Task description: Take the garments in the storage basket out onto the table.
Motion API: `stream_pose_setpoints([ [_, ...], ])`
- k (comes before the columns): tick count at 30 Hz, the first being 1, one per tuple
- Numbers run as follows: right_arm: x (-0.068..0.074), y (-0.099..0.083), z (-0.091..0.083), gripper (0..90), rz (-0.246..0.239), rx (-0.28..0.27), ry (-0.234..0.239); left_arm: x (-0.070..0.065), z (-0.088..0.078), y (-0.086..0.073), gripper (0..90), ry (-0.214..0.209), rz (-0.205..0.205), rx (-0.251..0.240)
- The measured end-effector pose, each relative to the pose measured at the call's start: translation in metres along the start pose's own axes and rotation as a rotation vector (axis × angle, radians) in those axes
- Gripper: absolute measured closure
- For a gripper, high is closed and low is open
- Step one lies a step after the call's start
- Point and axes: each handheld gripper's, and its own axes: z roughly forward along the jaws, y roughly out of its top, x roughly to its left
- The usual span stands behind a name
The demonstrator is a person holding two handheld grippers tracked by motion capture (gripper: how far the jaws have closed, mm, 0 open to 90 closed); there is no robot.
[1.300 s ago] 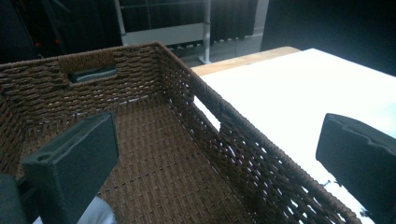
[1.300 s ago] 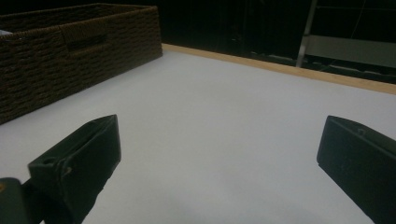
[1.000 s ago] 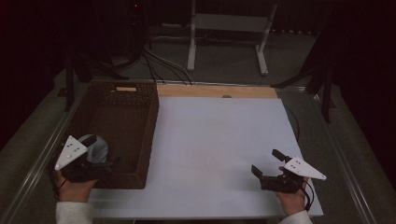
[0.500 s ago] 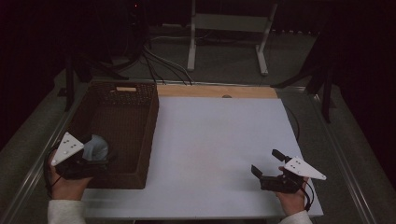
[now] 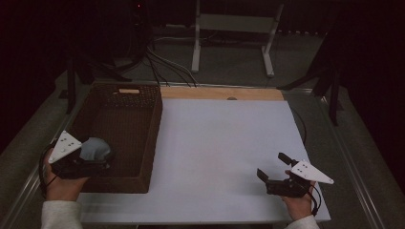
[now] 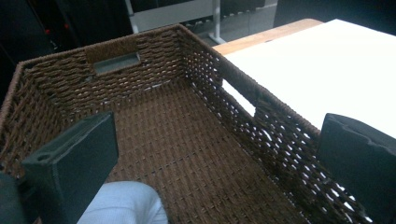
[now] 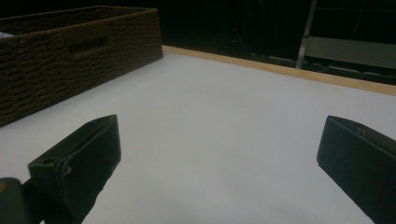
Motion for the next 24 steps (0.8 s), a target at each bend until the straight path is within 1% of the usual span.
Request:
stream_pose_setpoints([
  [10,0.000,0.000,0.000,0.0,0.001,0.000,0.001,0.007,0.003,0.002,0.3,0.005,0.001,0.024],
  [15,0.000,0.000,0.000,0.0,0.003,-0.001,0.003,0.011,0.005,0.003,0.3,0.014,0.008,0.040],
  [24,0.000,0.000,0.000,0.0,0.005,-0.002,0.003,0.017,0.008,0.006,0.3,0.015,0.011,0.054],
])
